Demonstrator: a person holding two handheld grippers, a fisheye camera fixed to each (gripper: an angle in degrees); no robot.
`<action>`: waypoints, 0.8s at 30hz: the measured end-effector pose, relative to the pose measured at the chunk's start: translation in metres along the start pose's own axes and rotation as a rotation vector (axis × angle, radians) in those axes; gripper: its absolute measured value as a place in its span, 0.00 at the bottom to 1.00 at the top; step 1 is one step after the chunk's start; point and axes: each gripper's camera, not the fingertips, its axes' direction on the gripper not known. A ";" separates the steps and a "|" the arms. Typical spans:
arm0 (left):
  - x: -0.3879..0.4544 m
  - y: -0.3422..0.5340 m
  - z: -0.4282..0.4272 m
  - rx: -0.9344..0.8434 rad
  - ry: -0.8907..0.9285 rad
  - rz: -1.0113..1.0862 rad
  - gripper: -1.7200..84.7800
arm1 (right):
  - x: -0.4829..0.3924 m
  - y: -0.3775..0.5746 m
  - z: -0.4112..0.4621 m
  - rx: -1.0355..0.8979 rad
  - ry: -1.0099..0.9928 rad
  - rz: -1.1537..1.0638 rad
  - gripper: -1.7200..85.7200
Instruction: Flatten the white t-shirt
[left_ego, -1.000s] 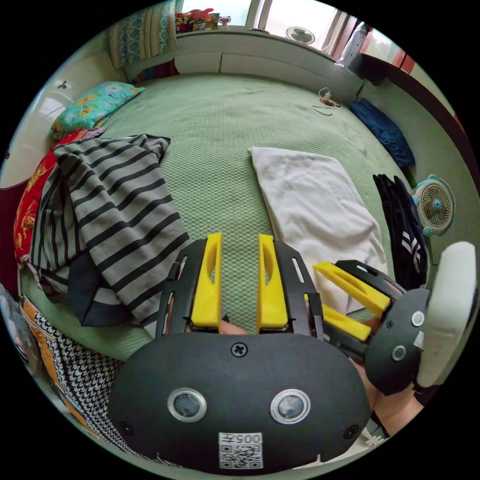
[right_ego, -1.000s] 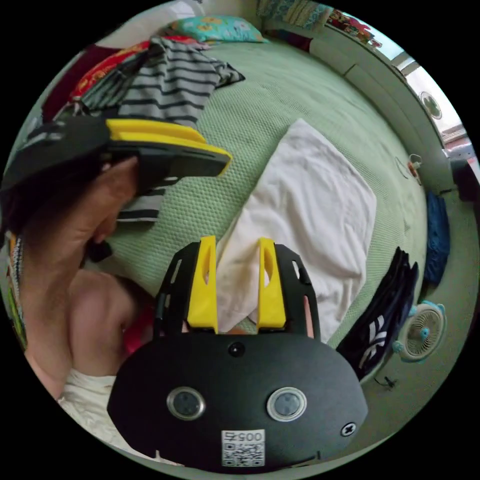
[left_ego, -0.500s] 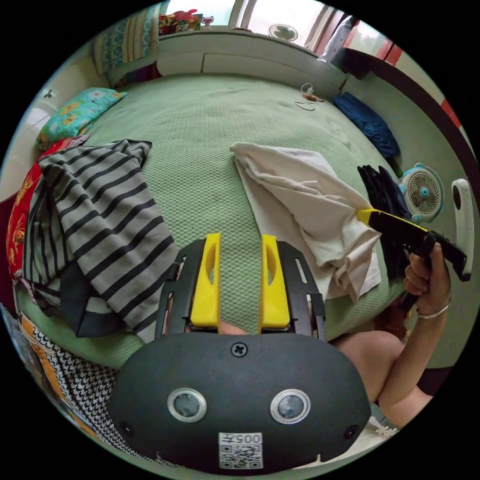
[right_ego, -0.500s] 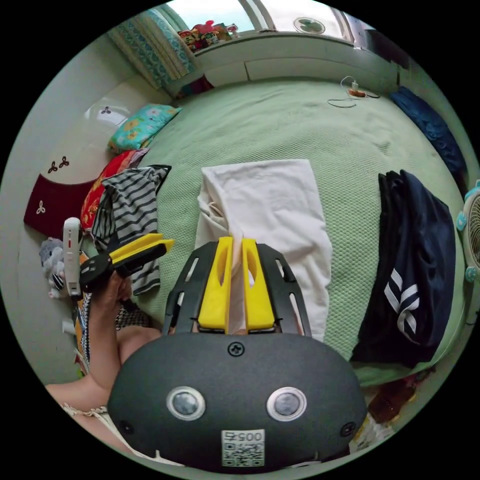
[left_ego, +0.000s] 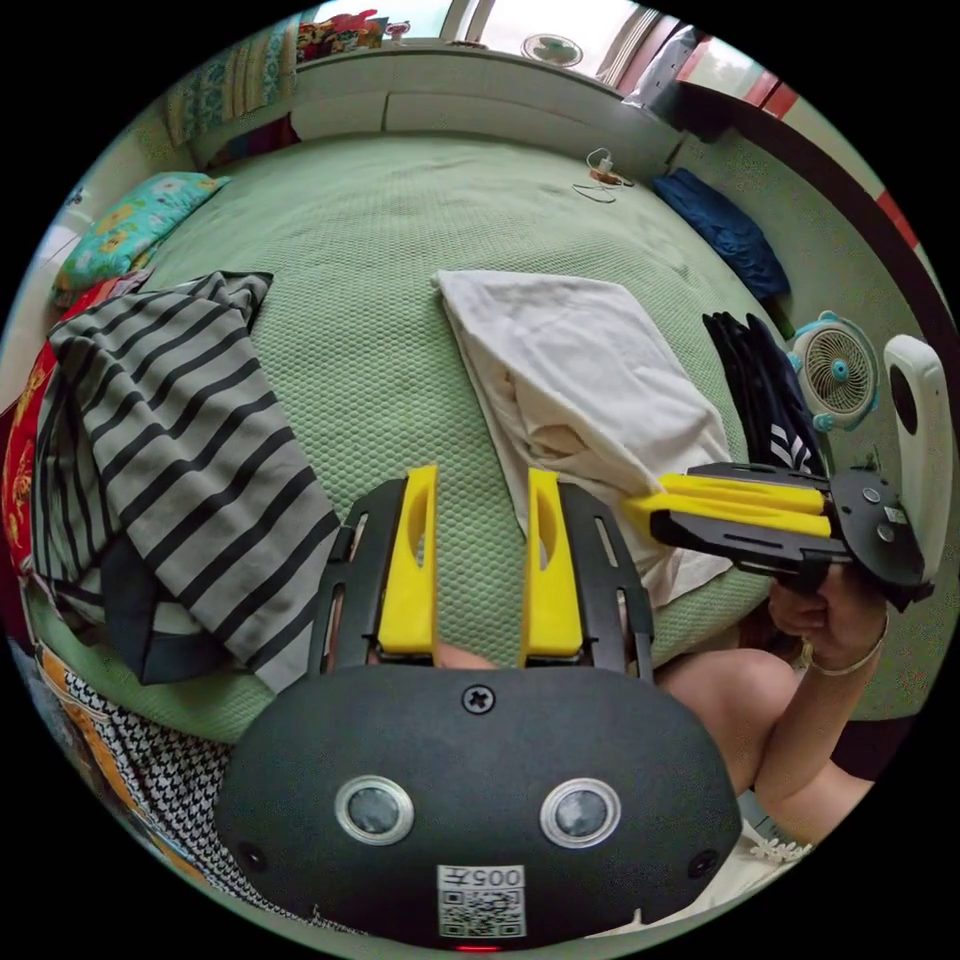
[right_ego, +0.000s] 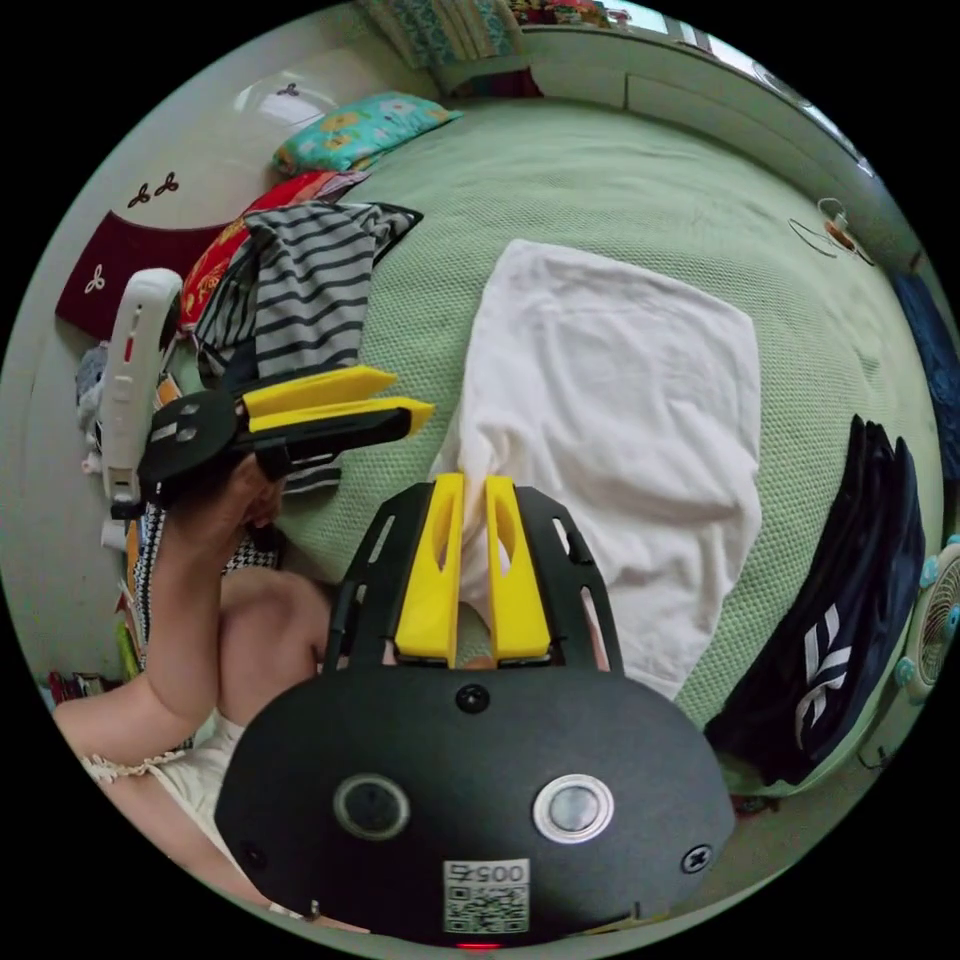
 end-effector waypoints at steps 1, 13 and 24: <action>0.001 0.000 0.000 0.001 0.004 0.005 0.18 | 0.006 0.003 -0.005 0.027 -0.003 0.018 0.01; 0.005 -0.011 0.006 0.032 0.080 -0.015 0.17 | 0.011 0.018 0.001 0.014 -0.046 -0.038 0.02; 0.017 -0.019 0.036 -0.158 -0.133 0.040 0.16 | 0.030 0.037 -0.022 0.108 -0.013 0.047 0.00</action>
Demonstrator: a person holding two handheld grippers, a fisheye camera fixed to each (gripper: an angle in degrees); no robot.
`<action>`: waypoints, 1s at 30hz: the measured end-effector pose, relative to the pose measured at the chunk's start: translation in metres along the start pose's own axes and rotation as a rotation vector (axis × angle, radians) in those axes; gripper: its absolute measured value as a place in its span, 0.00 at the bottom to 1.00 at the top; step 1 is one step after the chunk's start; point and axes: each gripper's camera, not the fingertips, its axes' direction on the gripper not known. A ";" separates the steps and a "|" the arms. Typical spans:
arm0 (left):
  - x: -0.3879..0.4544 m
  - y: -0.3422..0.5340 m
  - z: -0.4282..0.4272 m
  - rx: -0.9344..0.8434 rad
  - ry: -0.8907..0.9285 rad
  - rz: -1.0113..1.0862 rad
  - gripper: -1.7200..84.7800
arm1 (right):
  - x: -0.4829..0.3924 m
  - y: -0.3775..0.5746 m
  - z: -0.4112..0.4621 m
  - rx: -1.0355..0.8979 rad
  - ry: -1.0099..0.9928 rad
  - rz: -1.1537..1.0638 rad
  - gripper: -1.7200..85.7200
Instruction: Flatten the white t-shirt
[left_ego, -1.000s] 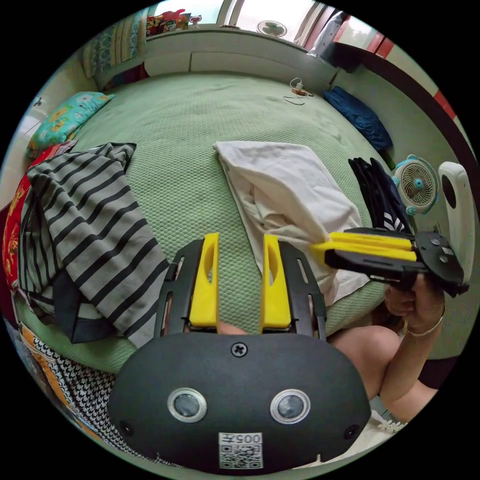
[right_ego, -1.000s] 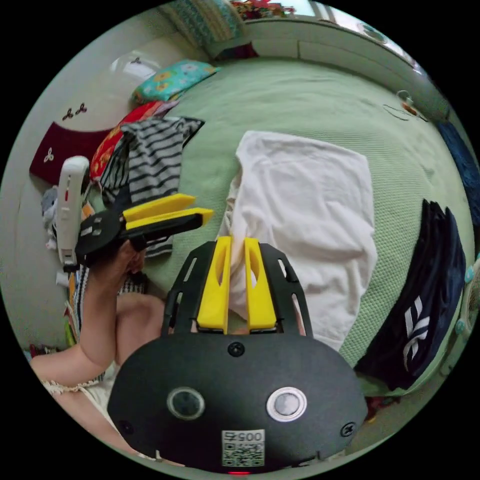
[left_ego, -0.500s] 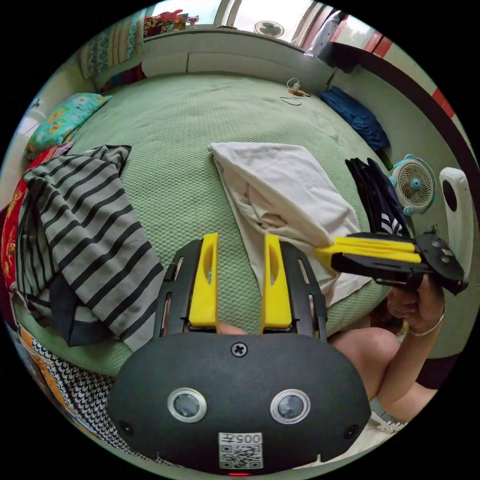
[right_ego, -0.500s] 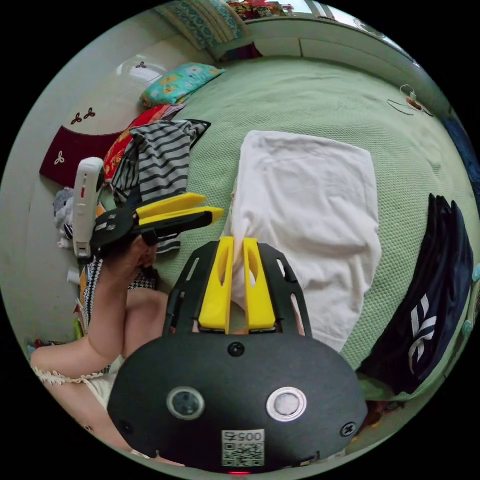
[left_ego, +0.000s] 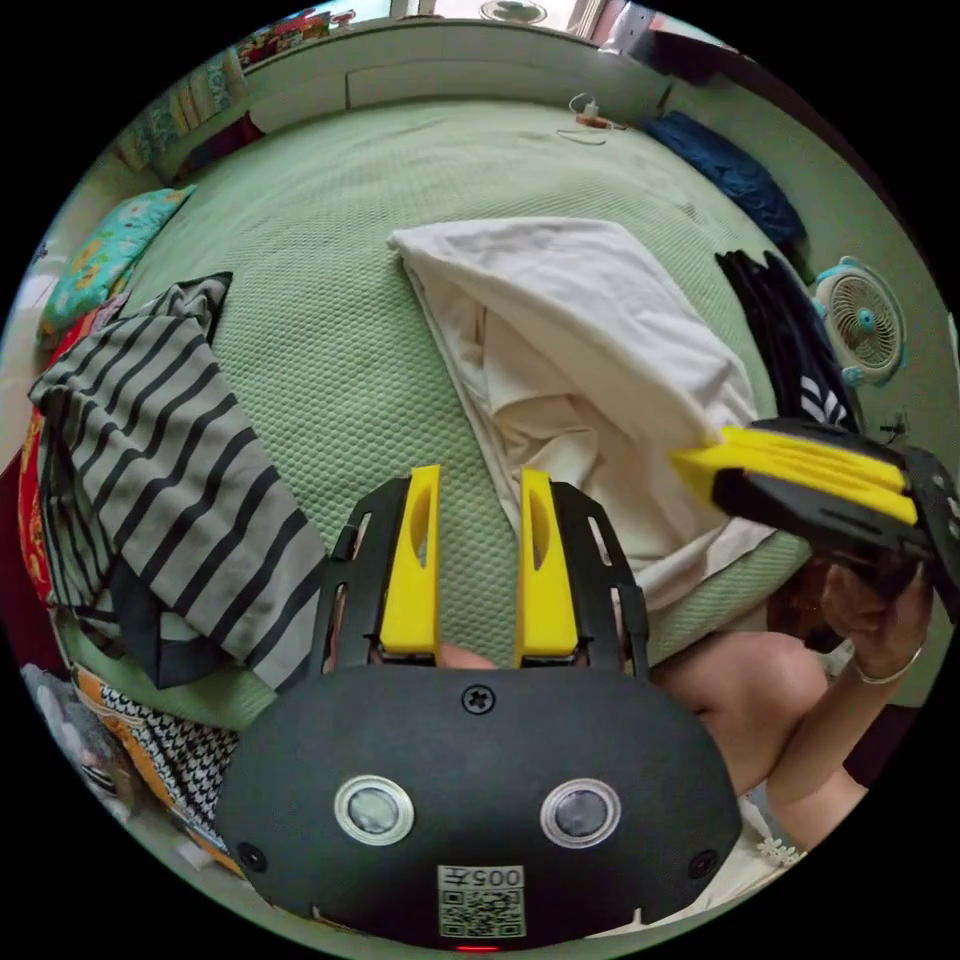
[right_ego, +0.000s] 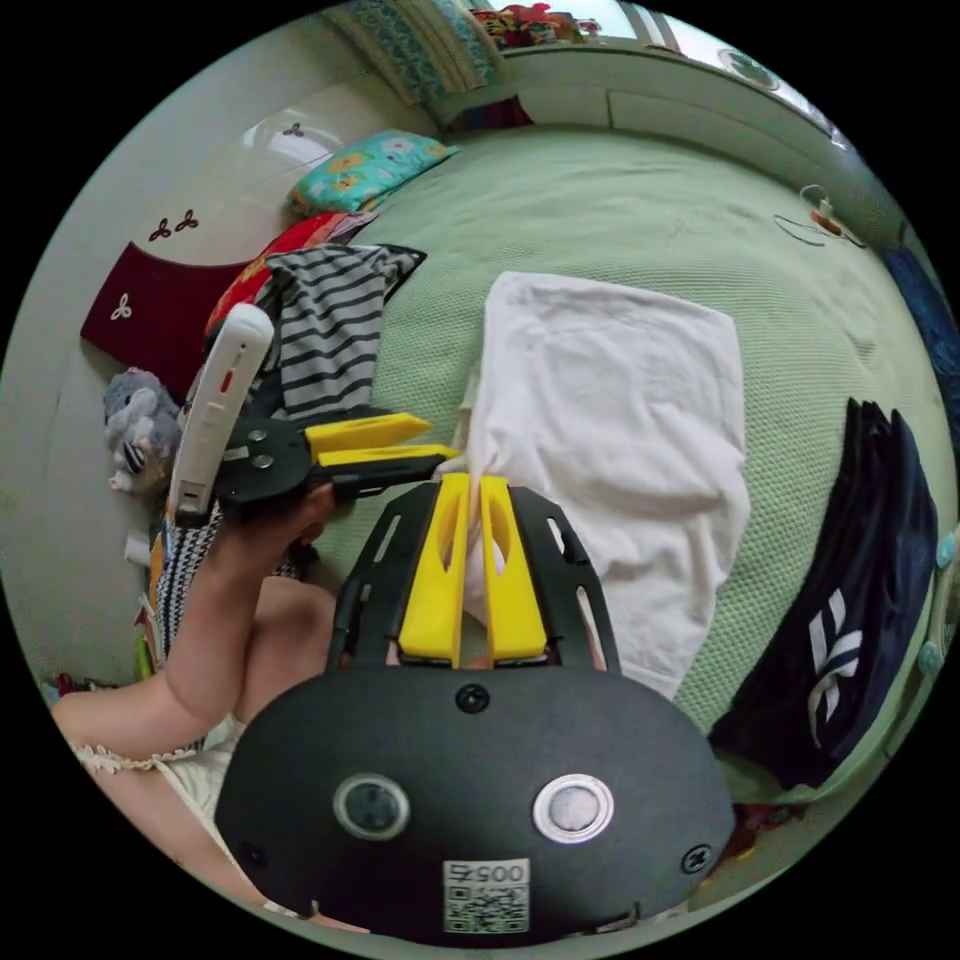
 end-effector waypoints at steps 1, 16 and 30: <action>-0.001 0.000 0.000 -0.006 0.002 -0.006 0.15 | 0.004 0.003 -0.006 0.032 0.034 0.025 0.00; -0.019 0.004 -0.009 0.096 0.154 -0.063 0.17 | 0.009 0.017 -0.036 0.172 0.062 0.141 0.06; -0.040 0.013 -0.014 0.111 0.122 -0.119 0.16 | -0.098 -0.026 0.046 -0.014 0.201 -0.164 0.19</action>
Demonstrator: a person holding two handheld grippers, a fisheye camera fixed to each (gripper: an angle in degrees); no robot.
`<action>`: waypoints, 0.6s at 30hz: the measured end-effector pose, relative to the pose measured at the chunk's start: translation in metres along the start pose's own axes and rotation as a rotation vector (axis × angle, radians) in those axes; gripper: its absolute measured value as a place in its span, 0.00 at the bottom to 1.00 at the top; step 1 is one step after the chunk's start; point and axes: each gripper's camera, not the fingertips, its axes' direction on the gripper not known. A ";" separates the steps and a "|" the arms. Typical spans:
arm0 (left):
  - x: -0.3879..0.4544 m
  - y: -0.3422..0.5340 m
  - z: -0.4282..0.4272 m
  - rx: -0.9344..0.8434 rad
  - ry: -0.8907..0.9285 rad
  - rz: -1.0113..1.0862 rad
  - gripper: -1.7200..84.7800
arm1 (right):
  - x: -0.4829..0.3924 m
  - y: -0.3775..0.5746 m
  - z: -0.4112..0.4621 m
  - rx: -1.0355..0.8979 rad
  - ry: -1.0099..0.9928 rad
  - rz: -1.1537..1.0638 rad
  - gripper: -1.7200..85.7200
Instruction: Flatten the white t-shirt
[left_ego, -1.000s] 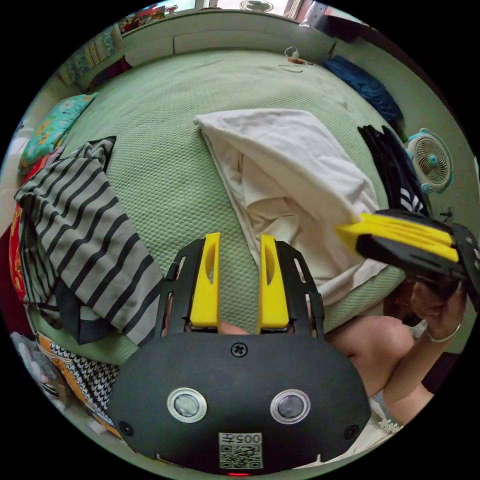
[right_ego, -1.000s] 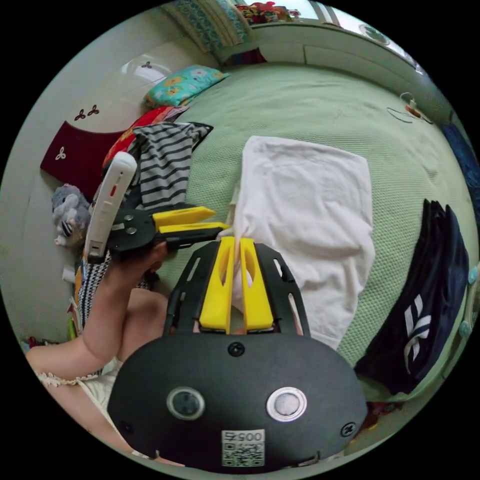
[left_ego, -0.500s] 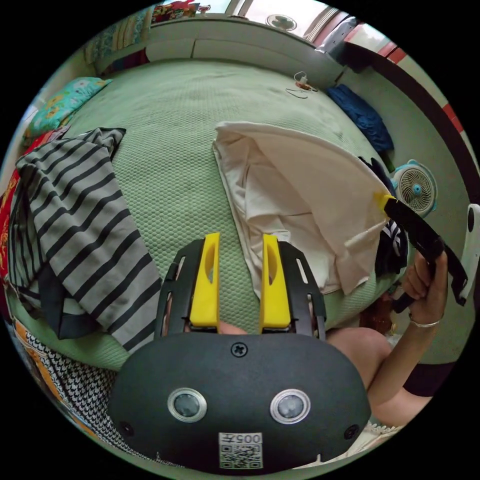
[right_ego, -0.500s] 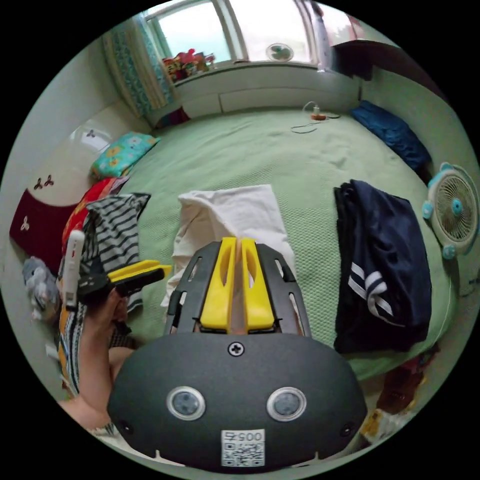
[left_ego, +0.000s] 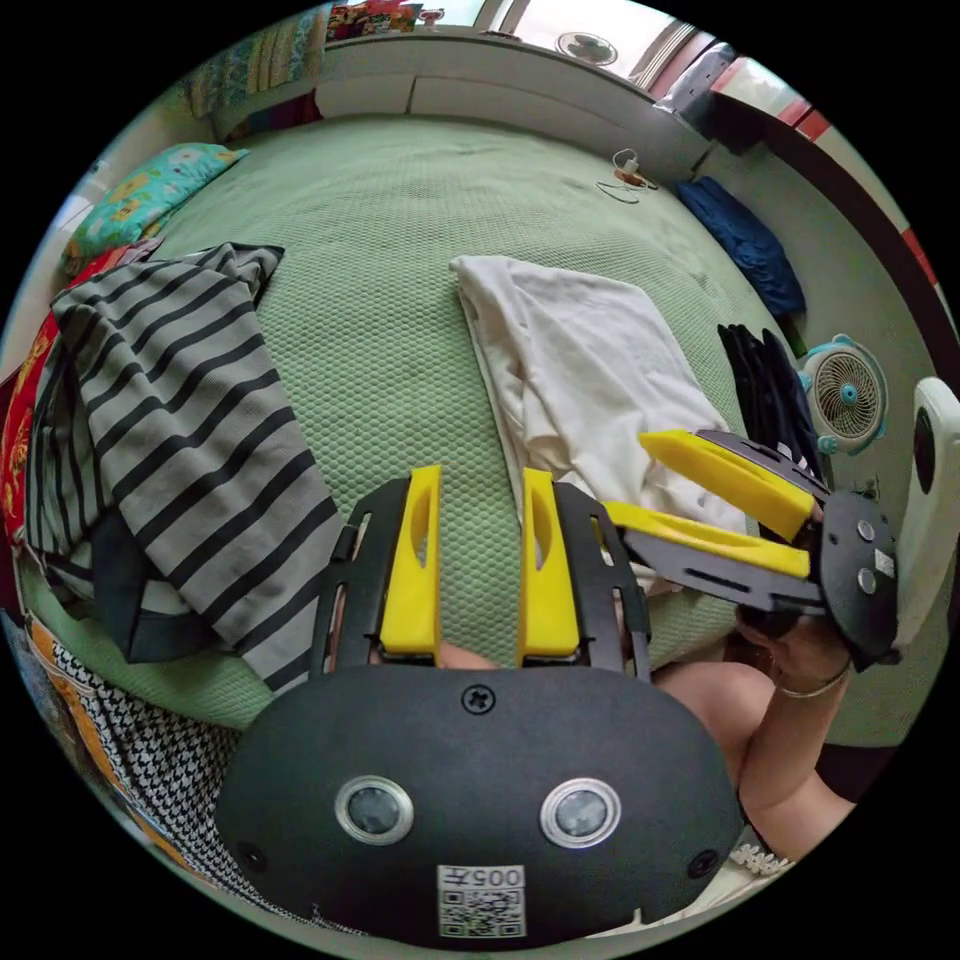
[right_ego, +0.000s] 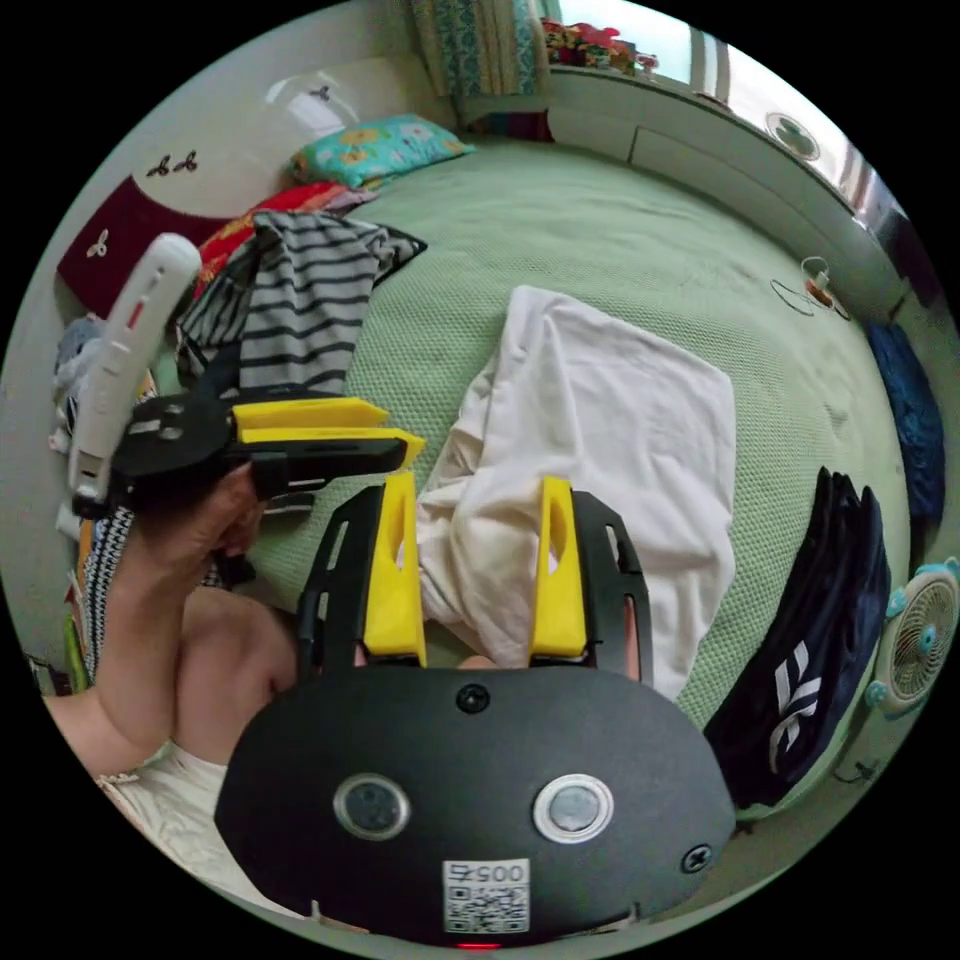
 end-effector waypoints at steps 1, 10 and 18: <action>0.000 0.000 0.000 -0.001 0.000 0.000 0.16 | -0.008 -0.005 0.009 -0.026 0.058 0.000 0.18; -0.005 0.001 -0.004 0.016 0.036 0.005 0.16 | -0.016 -0.018 0.039 -0.118 0.150 0.004 0.06; -0.004 0.001 -0.006 0.032 0.041 0.011 0.16 | 0.048 0.018 -0.017 0.111 -0.056 0.223 0.01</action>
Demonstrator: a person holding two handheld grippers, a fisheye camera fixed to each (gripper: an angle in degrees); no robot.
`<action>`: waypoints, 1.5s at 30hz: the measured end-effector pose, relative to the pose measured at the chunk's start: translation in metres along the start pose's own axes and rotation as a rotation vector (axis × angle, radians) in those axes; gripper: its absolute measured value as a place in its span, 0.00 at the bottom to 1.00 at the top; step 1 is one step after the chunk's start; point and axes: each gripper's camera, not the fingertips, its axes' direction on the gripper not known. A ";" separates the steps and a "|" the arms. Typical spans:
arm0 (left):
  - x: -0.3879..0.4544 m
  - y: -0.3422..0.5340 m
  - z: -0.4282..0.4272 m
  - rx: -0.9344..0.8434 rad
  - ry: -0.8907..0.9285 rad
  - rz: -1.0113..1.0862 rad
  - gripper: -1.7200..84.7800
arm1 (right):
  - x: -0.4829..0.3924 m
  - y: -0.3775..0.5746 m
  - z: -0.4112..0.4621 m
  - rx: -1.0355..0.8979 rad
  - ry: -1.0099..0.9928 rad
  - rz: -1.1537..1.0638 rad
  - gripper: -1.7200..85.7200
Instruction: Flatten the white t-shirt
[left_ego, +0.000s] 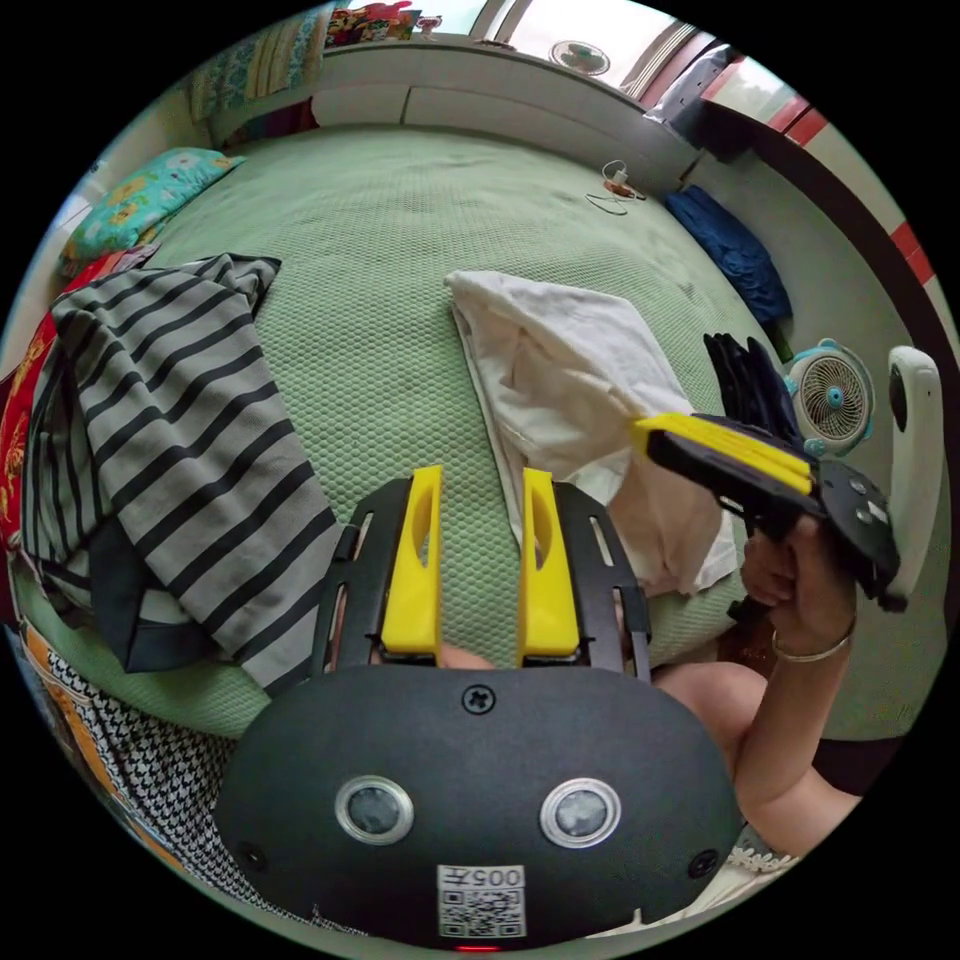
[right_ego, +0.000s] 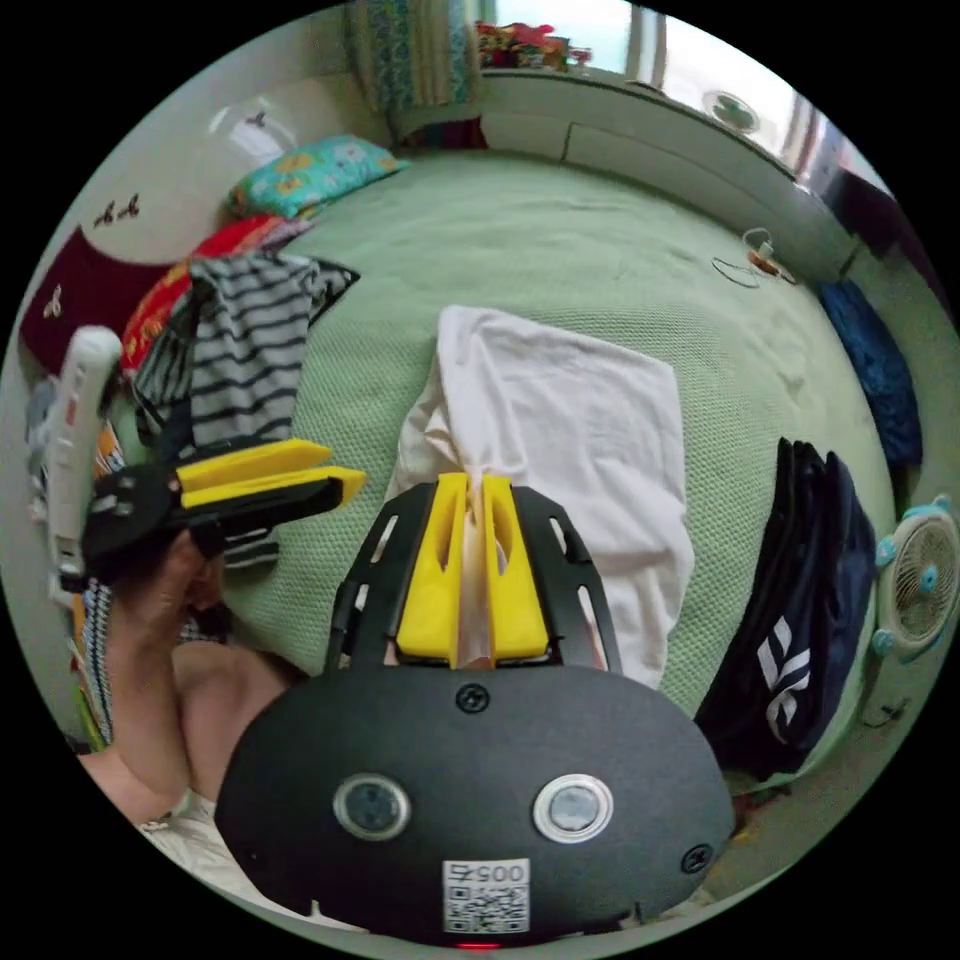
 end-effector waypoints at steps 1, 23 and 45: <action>0.000 0.000 0.000 0.000 -0.001 0.002 0.16 | 0.015 0.005 -0.008 0.037 -0.042 0.052 0.01; 0.008 -0.008 0.014 -0.023 -0.038 -0.001 0.16 | -0.016 0.040 0.071 -0.133 0.022 -0.166 0.17; 0.034 -0.026 0.038 -0.025 -0.041 0.036 0.16 | 0.116 0.127 0.021 0.120 -0.152 0.173 0.01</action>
